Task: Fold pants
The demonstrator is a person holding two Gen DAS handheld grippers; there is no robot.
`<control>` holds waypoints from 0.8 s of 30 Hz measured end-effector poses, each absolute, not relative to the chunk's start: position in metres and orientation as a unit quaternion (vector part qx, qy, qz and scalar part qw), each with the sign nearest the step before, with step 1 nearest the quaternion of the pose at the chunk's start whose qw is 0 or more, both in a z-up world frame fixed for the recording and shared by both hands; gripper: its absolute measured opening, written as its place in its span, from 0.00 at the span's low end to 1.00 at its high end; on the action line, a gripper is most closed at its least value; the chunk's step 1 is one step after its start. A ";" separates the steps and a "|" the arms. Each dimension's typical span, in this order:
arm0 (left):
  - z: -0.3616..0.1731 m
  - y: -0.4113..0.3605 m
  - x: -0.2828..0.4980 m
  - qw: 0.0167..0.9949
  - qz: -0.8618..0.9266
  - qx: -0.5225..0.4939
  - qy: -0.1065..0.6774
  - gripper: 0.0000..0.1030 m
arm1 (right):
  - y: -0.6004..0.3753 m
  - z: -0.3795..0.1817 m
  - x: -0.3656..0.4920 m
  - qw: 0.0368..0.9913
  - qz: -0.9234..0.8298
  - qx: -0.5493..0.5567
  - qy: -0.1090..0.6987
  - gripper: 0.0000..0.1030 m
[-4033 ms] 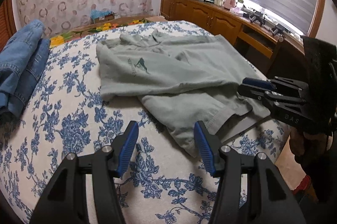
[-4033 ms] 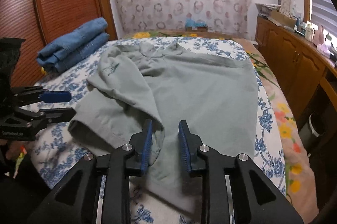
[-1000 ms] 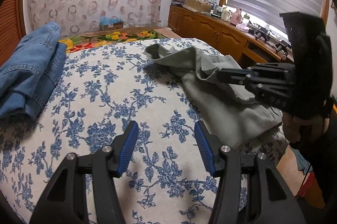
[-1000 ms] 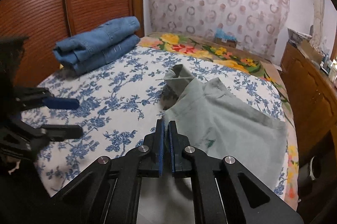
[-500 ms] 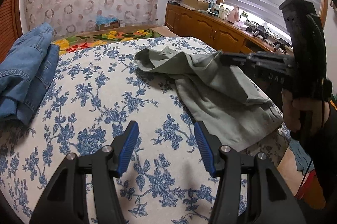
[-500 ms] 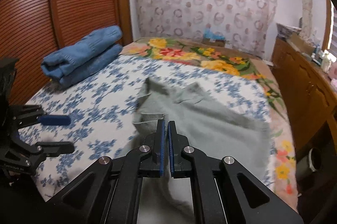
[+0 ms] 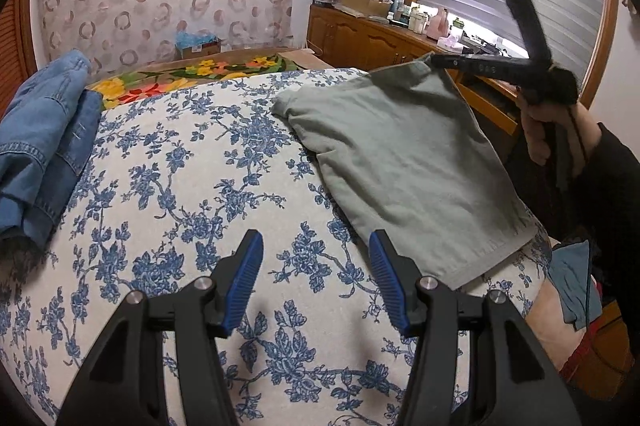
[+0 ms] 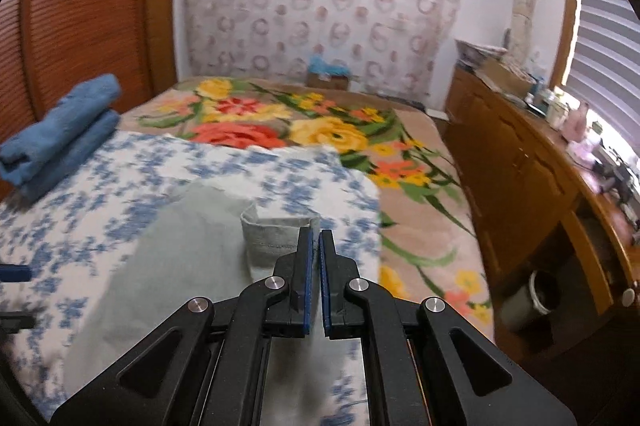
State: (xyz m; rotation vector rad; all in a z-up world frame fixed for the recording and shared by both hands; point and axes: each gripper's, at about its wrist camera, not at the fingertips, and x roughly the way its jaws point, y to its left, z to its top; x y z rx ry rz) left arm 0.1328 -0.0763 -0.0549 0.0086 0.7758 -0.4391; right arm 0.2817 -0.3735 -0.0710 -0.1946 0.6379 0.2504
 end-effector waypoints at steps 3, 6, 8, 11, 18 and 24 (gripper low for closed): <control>-0.056 -0.076 0.133 0.902 -0.212 0.004 0.377 0.53 | -0.384 -0.084 0.291 0.935 0.106 -0.092 0.326 0.01; -0.059 -0.077 0.134 0.900 -0.213 0.005 0.379 0.53 | -0.389 -0.096 0.295 0.932 0.097 -0.096 0.336 0.01; -0.060 -0.078 0.134 0.900 -0.213 0.006 0.381 0.53 | -0.390 -0.100 0.297 0.931 0.090 -0.100 0.340 0.01; -0.061 -0.080 0.134 0.900 -0.214 0.008 0.381 0.53 | -0.394 -0.106 0.300 0.930 0.086 -0.092 0.346 0.01; -0.062 -0.085 0.135 0.898 -0.216 0.012 0.383 0.53 | -0.401 -0.108 0.294 0.931 0.089 -0.076 0.345 0.02; -0.062 -0.091 0.136 0.897 -0.217 0.016 0.385 0.53 | -0.403 -0.102 0.287 0.937 0.089 -0.069 0.331 0.10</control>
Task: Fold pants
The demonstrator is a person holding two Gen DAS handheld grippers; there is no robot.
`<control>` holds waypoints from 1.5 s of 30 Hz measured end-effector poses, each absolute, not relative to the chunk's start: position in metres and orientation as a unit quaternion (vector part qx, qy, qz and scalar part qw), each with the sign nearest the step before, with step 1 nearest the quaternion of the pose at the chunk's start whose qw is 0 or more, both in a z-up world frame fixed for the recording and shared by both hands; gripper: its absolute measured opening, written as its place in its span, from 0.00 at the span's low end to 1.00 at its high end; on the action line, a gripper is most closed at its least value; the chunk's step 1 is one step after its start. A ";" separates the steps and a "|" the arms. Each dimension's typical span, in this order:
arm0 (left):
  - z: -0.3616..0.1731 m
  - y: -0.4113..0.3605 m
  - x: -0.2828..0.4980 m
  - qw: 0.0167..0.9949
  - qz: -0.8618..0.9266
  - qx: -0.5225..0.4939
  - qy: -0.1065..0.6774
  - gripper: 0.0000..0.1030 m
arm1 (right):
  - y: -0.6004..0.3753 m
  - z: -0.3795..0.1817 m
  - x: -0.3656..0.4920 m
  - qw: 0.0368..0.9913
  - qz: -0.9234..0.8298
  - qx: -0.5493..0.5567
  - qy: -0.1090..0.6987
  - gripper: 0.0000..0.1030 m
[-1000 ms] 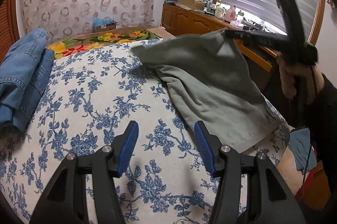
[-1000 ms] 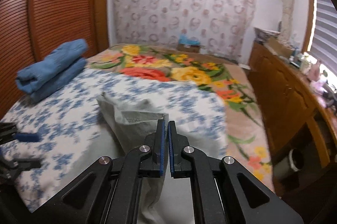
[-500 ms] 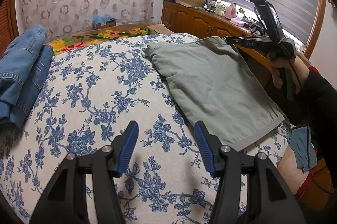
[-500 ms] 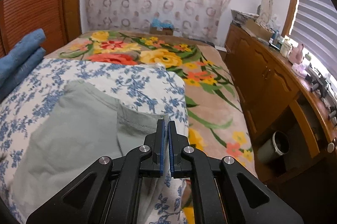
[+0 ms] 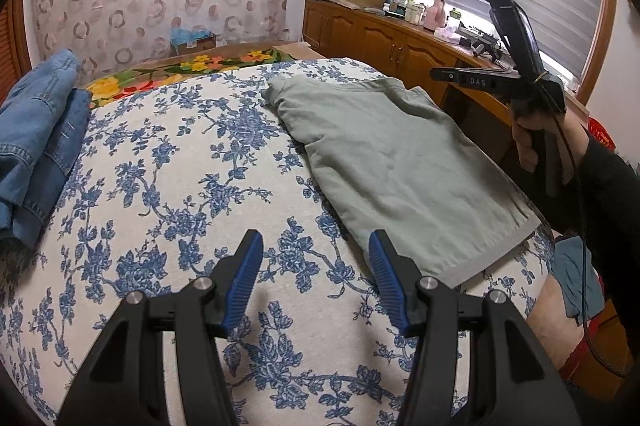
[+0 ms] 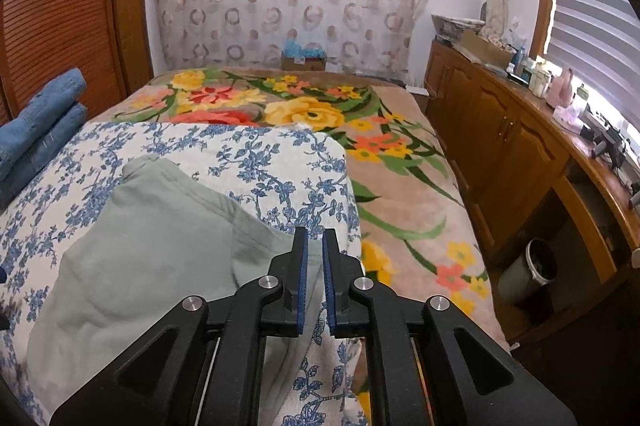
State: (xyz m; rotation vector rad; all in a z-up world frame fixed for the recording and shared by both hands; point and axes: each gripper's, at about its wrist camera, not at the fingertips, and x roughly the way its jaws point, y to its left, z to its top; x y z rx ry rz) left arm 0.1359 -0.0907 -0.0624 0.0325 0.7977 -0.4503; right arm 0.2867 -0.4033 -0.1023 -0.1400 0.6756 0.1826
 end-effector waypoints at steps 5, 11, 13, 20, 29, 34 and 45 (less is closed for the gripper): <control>-0.064 -0.096 0.138 0.896 -0.221 0.021 0.386 0.53 | -0.403 -0.105 0.286 0.937 0.103 -0.056 0.328 0.32; -0.067 -0.116 0.158 0.889 -0.229 0.030 0.395 0.53 | -0.391 -0.126 0.299 0.919 0.131 -0.052 0.369 0.33; -0.068 -0.124 0.164 0.887 -0.231 0.034 0.398 0.53 | -0.389 -0.133 0.301 0.914 0.132 -0.052 0.381 0.33; -0.082 -0.141 0.176 0.878 -0.232 0.046 0.417 0.53 | -0.399 -0.139 0.306 0.915 0.113 -0.057 0.384 0.02; -0.091 -0.144 0.178 0.877 -0.225 0.060 0.420 0.53 | -0.443 -0.127 0.308 0.933 0.039 -0.014 0.356 0.00; -0.091 -0.146 0.179 0.878 -0.222 0.065 0.419 0.53 | -0.433 -0.126 0.309 0.928 0.103 0.014 0.358 0.32; -0.091 -0.147 0.180 0.878 -0.220 0.070 0.418 0.54 | -0.404 -0.142 0.323 0.912 0.109 -0.054 0.391 0.06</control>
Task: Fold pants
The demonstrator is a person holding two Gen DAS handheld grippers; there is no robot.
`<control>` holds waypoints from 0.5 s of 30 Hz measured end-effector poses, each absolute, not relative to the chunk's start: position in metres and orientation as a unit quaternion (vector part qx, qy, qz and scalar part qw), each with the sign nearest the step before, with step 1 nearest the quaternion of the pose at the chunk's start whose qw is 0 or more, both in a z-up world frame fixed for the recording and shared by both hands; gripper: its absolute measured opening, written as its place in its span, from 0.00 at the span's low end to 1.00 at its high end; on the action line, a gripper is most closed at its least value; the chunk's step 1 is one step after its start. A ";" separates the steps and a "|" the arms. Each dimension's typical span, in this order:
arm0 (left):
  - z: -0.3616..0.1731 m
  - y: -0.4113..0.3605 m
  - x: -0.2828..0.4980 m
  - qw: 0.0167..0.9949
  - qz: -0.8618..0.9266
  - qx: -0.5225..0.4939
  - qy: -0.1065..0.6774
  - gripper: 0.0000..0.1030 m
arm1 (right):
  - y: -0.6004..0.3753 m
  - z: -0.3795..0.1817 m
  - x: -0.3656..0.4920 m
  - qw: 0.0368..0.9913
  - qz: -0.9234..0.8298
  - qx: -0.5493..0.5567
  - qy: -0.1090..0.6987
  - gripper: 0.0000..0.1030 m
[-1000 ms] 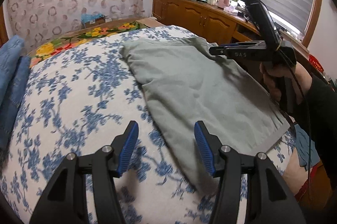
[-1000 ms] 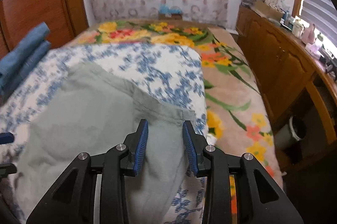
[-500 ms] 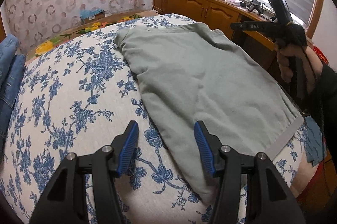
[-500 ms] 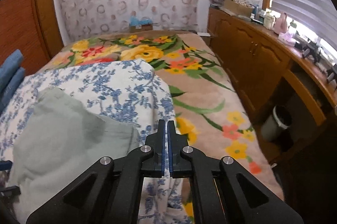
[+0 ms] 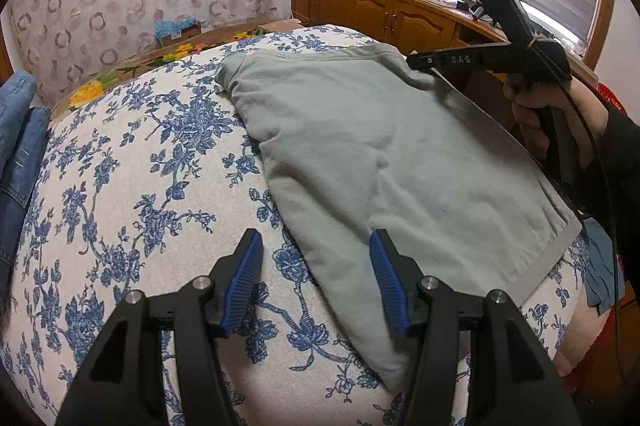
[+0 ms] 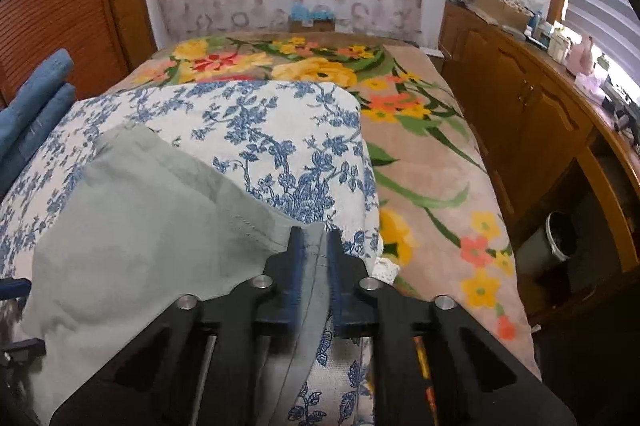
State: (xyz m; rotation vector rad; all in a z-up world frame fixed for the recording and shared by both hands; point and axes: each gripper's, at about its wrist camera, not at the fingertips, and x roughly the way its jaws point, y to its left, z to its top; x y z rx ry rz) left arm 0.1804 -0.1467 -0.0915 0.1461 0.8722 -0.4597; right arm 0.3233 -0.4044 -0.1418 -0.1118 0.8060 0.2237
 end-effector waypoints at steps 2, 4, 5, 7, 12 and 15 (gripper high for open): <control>-0.092 -0.146 0.180 0.878 -0.221 0.068 0.419 0.54 | -0.410 -0.139 0.322 0.917 0.099 -0.046 0.383 0.06; -0.092 -0.147 0.180 0.878 -0.221 0.068 0.419 0.54 | -0.421 -0.138 0.324 0.921 0.081 -0.019 0.380 0.06; -0.092 -0.147 0.180 0.878 -0.221 0.069 0.418 0.54 | -0.426 -0.138 0.326 0.922 0.070 -0.007 0.380 0.06; -0.092 -0.147 0.180 0.878 -0.222 0.067 0.419 0.54 | -0.439 -0.137 0.330 0.926 0.030 0.007 0.377 0.06; -0.092 -0.147 0.180 0.878 -0.221 0.068 0.419 0.54 | -0.453 -0.135 0.327 0.927 0.027 0.021 0.373 0.06; -0.092 -0.147 0.180 0.878 -0.221 0.069 0.419 0.54 | -0.452 -0.129 0.319 0.928 0.048 0.028 0.369 0.06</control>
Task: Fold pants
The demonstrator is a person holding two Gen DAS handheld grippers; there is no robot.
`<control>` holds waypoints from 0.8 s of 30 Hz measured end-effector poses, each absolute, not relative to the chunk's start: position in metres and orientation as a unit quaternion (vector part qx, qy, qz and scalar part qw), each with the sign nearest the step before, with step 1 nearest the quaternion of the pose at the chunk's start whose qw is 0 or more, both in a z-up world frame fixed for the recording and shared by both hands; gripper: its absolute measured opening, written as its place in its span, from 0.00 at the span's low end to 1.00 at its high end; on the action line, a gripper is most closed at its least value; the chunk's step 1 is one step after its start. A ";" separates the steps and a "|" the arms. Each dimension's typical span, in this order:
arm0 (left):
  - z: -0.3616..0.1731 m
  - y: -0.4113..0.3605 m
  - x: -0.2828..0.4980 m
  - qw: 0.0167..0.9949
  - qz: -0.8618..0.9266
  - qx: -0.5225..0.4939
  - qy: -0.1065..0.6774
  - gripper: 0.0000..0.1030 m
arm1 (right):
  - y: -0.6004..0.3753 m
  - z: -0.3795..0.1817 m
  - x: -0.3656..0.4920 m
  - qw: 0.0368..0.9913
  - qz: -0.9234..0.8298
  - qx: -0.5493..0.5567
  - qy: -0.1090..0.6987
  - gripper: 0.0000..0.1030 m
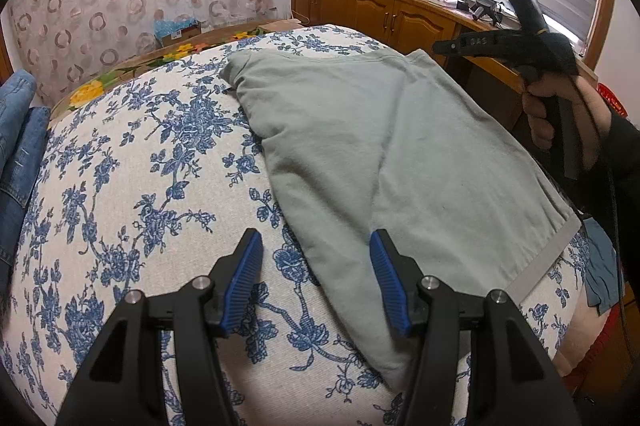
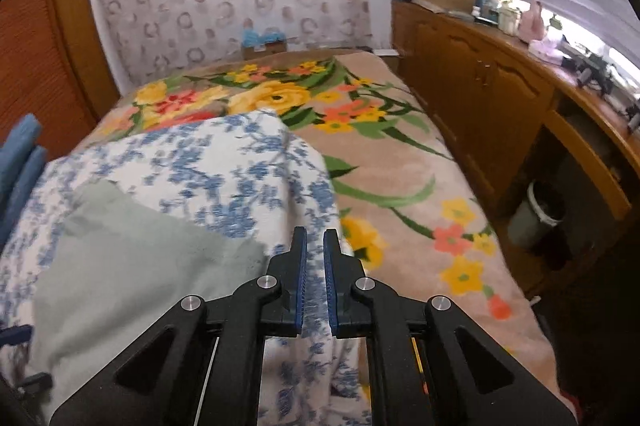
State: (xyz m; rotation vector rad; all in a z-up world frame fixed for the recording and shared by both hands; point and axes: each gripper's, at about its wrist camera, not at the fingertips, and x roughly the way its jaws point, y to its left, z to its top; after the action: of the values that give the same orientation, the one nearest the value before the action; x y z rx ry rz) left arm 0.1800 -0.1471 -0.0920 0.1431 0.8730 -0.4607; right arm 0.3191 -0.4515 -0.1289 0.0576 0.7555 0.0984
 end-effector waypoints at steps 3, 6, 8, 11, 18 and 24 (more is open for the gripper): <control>-0.092 -0.147 0.180 0.878 -0.221 0.068 0.419 0.54 | -0.448 -0.120 0.299 0.930 0.064 0.031 0.360 0.21; -0.092 -0.148 0.180 0.878 -0.220 0.070 0.418 0.54 | -0.439 -0.114 0.269 0.933 0.084 0.013 0.350 0.24; -0.092 -0.147 0.180 0.879 -0.219 0.071 0.418 0.55 | -0.433 -0.111 0.245 0.932 0.094 -0.003 0.349 0.27; -0.092 -0.146 0.180 0.878 -0.221 0.068 0.419 0.55 | -0.423 -0.113 0.208 0.930 0.106 -0.021 0.351 0.29; -0.093 -0.146 0.179 0.878 -0.222 0.071 0.418 0.55 | -0.403 -0.127 0.142 0.925 0.125 -0.031 0.359 0.29; -0.093 -0.146 0.179 0.878 -0.221 0.072 0.418 0.56 | -0.398 -0.137 0.124 0.922 0.132 -0.019 0.362 0.29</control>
State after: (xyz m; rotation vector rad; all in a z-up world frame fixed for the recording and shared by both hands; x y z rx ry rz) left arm 0.1793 -0.1457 -0.0929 0.1503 0.8719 -0.4614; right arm 0.1236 -0.3977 -0.1366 -0.0389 0.7440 0.2707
